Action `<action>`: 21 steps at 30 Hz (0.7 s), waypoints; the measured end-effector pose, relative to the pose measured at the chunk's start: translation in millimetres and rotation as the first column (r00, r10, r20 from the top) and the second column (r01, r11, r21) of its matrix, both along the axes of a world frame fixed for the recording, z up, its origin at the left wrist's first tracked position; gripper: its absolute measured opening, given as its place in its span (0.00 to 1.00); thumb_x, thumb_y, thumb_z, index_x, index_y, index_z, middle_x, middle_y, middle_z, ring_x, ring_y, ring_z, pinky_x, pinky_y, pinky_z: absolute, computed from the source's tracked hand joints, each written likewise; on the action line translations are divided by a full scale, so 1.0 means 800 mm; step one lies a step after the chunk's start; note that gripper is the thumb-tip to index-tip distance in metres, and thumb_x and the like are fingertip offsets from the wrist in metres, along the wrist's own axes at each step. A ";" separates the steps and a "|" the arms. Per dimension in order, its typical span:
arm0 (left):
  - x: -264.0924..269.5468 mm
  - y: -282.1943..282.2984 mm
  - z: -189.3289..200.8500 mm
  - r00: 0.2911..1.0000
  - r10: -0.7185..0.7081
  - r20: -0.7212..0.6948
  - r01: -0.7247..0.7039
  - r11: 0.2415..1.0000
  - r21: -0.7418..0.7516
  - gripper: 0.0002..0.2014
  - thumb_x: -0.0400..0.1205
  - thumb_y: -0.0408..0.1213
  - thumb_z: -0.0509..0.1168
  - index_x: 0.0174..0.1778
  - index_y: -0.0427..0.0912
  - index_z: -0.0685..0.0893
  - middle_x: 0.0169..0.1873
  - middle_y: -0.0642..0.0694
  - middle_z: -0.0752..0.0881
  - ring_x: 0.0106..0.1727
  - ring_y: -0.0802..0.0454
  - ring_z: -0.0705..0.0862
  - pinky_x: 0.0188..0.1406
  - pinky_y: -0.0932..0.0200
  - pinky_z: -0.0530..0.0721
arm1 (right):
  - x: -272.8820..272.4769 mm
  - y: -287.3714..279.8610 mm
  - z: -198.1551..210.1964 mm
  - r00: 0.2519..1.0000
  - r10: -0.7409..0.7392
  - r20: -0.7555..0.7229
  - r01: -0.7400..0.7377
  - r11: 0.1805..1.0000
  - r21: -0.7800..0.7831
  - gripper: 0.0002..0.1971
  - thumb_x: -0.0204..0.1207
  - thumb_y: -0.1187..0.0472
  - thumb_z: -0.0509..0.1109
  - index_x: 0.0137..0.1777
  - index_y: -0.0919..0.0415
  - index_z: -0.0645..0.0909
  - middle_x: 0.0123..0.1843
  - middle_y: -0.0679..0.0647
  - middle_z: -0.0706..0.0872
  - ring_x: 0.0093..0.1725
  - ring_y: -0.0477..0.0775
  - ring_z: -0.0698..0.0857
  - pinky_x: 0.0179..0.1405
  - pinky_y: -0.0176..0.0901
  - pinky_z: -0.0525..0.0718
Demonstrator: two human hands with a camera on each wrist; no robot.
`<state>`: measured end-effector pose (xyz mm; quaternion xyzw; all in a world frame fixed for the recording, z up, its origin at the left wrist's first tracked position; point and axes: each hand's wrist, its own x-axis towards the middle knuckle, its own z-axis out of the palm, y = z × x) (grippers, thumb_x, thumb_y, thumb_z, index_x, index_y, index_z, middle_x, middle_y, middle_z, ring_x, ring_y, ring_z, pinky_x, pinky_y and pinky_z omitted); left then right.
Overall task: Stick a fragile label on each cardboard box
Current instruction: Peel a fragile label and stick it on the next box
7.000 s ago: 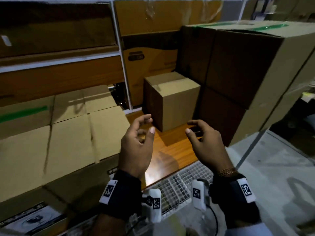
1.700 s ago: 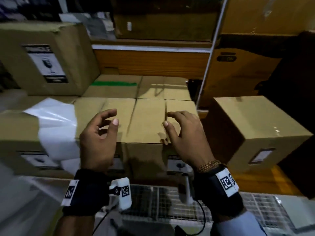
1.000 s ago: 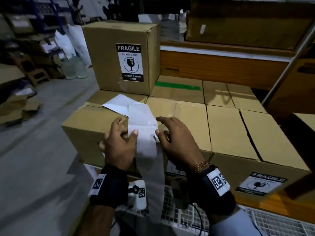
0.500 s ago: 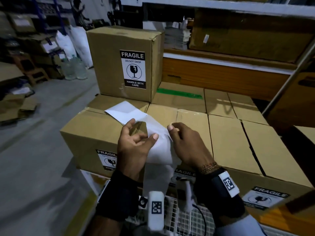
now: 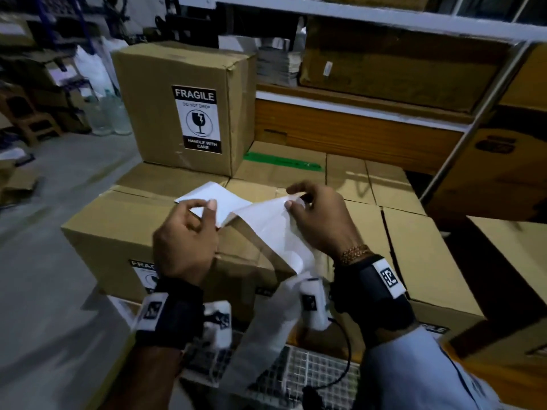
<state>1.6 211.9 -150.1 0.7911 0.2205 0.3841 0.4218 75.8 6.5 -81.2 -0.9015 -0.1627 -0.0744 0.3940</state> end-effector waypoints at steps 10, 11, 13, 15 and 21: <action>0.048 0.009 -0.021 0.846 -0.112 -0.521 0.289 0.918 0.271 0.27 0.82 0.69 0.63 0.73 0.59 0.85 0.83 0.46 0.74 0.84 0.46 0.67 0.80 0.41 0.57 | 0.015 -0.034 0.042 0.992 0.116 0.039 -0.090 0.907 -0.411 0.18 0.80 0.60 0.77 0.69 0.46 0.85 0.70 0.51 0.87 0.63 0.50 0.86 0.65 0.55 0.88; 0.050 0.008 -0.024 0.847 -0.094 -0.523 0.279 0.916 0.288 0.27 0.83 0.68 0.62 0.73 0.60 0.84 0.83 0.46 0.74 0.84 0.46 0.67 0.79 0.42 0.56 | 0.018 -0.040 0.040 0.992 0.121 0.014 -0.102 0.887 -0.451 0.18 0.80 0.61 0.77 0.68 0.46 0.85 0.70 0.51 0.87 0.62 0.50 0.87 0.65 0.54 0.89; 0.053 0.006 -0.032 0.852 -0.069 -0.519 0.268 0.909 0.319 0.27 0.82 0.69 0.61 0.72 0.60 0.85 0.81 0.46 0.76 0.82 0.43 0.68 0.77 0.41 0.58 | 0.023 -0.052 0.032 0.992 0.122 -0.024 -0.116 0.840 -0.530 0.18 0.79 0.63 0.78 0.66 0.44 0.87 0.68 0.51 0.89 0.58 0.49 0.88 0.61 0.53 0.91; 0.057 0.002 -0.038 0.869 -0.066 -0.491 0.255 0.909 0.329 0.33 0.76 0.74 0.60 0.68 0.58 0.88 0.75 0.46 0.80 0.78 0.41 0.68 0.75 0.39 0.62 | 0.027 -0.062 0.021 0.993 0.106 -0.058 -0.120 0.804 -0.582 0.17 0.79 0.64 0.78 0.62 0.42 0.89 0.66 0.51 0.90 0.58 0.51 0.90 0.59 0.53 0.92; 0.065 -0.006 -0.028 0.927 -0.019 -0.374 0.199 0.870 0.450 0.21 0.79 0.67 0.67 0.54 0.56 0.92 0.56 0.52 0.91 0.62 0.46 0.83 0.68 0.42 0.68 | 0.033 -0.074 -0.010 0.993 0.048 -0.105 -0.101 0.803 -0.588 0.21 0.77 0.72 0.73 0.58 0.43 0.91 0.59 0.52 0.93 0.56 0.51 0.91 0.59 0.54 0.92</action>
